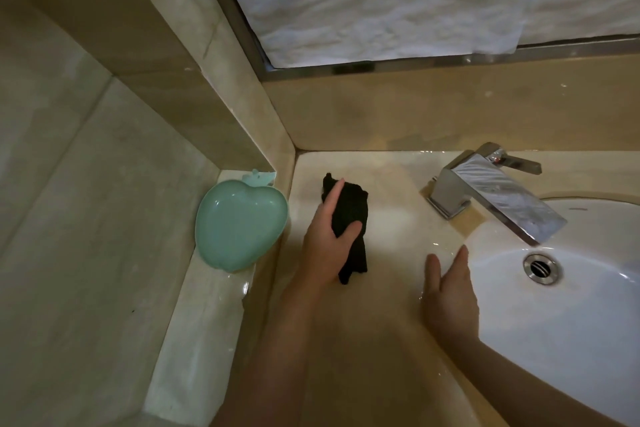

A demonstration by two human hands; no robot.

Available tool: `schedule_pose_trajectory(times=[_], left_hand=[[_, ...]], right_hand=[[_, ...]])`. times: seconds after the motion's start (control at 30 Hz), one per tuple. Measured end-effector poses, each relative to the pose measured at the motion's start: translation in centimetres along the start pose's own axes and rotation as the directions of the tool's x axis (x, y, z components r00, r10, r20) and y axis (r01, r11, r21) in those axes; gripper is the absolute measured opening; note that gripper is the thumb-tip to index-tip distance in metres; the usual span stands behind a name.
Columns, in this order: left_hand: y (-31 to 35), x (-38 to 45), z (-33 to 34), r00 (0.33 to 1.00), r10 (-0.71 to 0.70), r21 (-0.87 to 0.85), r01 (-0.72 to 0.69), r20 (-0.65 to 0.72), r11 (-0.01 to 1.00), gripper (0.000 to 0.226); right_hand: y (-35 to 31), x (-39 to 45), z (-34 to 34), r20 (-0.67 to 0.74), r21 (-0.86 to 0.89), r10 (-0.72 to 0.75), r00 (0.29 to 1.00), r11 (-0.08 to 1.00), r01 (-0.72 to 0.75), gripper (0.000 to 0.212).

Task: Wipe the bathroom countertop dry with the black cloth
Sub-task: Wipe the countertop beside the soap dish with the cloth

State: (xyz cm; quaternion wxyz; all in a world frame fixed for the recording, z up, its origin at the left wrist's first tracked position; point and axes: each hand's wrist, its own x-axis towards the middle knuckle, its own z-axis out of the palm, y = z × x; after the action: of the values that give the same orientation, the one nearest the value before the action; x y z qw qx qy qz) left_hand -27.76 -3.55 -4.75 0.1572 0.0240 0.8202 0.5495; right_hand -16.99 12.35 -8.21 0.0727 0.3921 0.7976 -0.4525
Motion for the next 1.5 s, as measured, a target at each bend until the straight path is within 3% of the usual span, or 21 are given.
schedule_pose_trajectory(times=[0.13,0.2,0.27,0.33,0.4,0.5,0.57,0.7,0.77,0.93,1.07,1.2,1.27,1.4,1.5], left_hand=[[-2.5,0.9,0.4,0.999,-0.039,0.464,0.044,-0.02,0.885,0.068],[-3.7,0.8,0.5,0.988,0.083,0.687,0.027,-0.127,0.726,0.063],[-4.3,1.0,0.8,0.967,0.226,0.776,-0.054,-0.117,0.629,0.064],[-4.5,1.5,1.4,0.964,0.267,0.764,-0.168,-0.005,0.623,0.065],[-4.7,2.0,2.2,0.966,0.258,0.741,-0.182,0.012,0.647,0.061],[-4.9,3.1,2.2,0.968,0.236,0.731,-0.1,-0.085,0.675,0.063],[-4.8,4.1,1.4,0.959,0.236,0.653,-0.079,-0.156,0.753,0.068],[-4.8,7.4,-0.4,0.841,0.327,0.546,-0.046,-0.431,0.837,0.054],[-4.6,8.9,-0.3,0.817,0.322,0.53,-0.023,-0.479,0.848,0.05],[-5.4,10.8,1.0,0.884,0.332,0.701,-0.007,-0.329,0.713,0.054],[-4.2,10.5,2.3,0.927,0.349,0.699,-0.157,-0.14,0.697,0.052],[-3.1,8.7,5.1,0.858,0.482,0.635,-0.474,0.177,0.61,0.052],[-3.1,7.3,6.5,0.829,0.501,0.57,-0.544,0.251,0.616,0.051],[-3.2,3.4,7.5,0.882,0.43,0.544,-0.46,0.192,0.701,0.067],[-3.1,0.9,6.0,0.926,0.377,0.463,-0.325,-0.021,0.825,0.049]], right_hand=[[-0.2,0.4,0.4,-0.02,-0.066,0.018,1.0,0.998,-0.019,0.077],[-0.3,0.6,0.6,-0.016,-0.088,0.03,0.999,0.996,-0.031,0.083],[-0.2,0.7,0.6,-0.028,-0.103,0.036,0.999,0.994,-0.039,0.083],[-0.3,0.8,0.7,-0.044,-0.112,0.044,0.998,0.993,-0.049,0.079],[-0.4,0.8,0.7,-0.049,-0.127,0.044,0.998,0.991,-0.05,0.075],[-0.3,1.0,0.8,-0.057,-0.148,0.045,0.997,0.987,-0.053,0.075],[-0.3,0.9,0.9,-0.068,-0.158,0.034,0.997,0.987,-0.044,0.072],[-0.3,0.7,1.0,-0.084,-0.16,0.025,0.996,0.986,-0.038,0.072],[-0.4,0.8,1.0,-0.081,-0.16,0.028,0.996,0.986,-0.041,0.07],[0.0,1.2,1.2,-0.094,-0.167,0.027,0.995,0.985,-0.043,0.066],[0.0,1.2,1.4,-0.102,-0.183,0.025,0.995,0.982,-0.043,0.066],[0.0,1.2,1.3,-0.105,-0.189,0.009,0.994,0.982,-0.029,0.065],[0.0,1.1,1.3,-0.115,-0.185,0.0,0.993,0.982,-0.022,0.066],[0.4,1.2,1.4,-0.116,-0.178,-0.001,0.993,0.984,-0.02,0.065],[0.5,1.1,1.2,-0.107,-0.165,-0.018,0.994,0.986,0.001,0.062]])
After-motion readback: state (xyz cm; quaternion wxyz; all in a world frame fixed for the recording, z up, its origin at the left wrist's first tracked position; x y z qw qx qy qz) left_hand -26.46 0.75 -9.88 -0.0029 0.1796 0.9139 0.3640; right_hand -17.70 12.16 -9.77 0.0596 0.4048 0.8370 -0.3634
